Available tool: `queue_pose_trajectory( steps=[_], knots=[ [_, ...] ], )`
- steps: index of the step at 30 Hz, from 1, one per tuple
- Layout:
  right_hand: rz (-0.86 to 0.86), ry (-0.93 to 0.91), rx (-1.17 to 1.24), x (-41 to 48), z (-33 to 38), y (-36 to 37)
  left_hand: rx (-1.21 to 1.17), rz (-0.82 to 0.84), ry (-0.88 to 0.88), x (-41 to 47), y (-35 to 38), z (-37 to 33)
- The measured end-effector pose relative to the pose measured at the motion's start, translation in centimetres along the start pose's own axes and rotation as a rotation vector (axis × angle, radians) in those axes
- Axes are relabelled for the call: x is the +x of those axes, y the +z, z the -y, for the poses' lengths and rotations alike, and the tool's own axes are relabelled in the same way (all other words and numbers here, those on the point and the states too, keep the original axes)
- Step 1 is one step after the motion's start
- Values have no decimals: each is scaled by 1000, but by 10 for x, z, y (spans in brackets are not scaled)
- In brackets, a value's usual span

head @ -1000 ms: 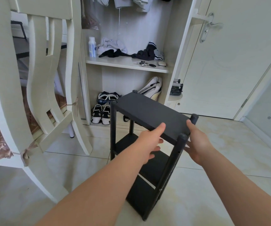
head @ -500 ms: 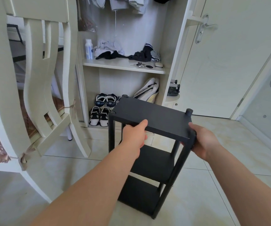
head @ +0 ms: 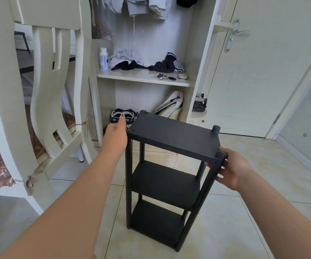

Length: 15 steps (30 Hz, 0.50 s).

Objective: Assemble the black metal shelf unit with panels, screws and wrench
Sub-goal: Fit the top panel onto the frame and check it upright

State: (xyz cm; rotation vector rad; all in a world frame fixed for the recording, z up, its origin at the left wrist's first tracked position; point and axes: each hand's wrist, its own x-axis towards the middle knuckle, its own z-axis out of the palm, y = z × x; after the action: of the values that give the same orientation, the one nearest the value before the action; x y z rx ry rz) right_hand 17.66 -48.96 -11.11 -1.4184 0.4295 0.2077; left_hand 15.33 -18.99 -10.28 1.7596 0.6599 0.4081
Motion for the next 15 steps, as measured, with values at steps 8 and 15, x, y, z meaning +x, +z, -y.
queue_pose_trajectory(
  steps=[8,15],
  knots=[
    [-27,21,27,1,7,-6,-289,193,-212,-11,5,4],
    [14,34,130,2,0,2,-523,358,-296,-8,4,7]
  ],
)
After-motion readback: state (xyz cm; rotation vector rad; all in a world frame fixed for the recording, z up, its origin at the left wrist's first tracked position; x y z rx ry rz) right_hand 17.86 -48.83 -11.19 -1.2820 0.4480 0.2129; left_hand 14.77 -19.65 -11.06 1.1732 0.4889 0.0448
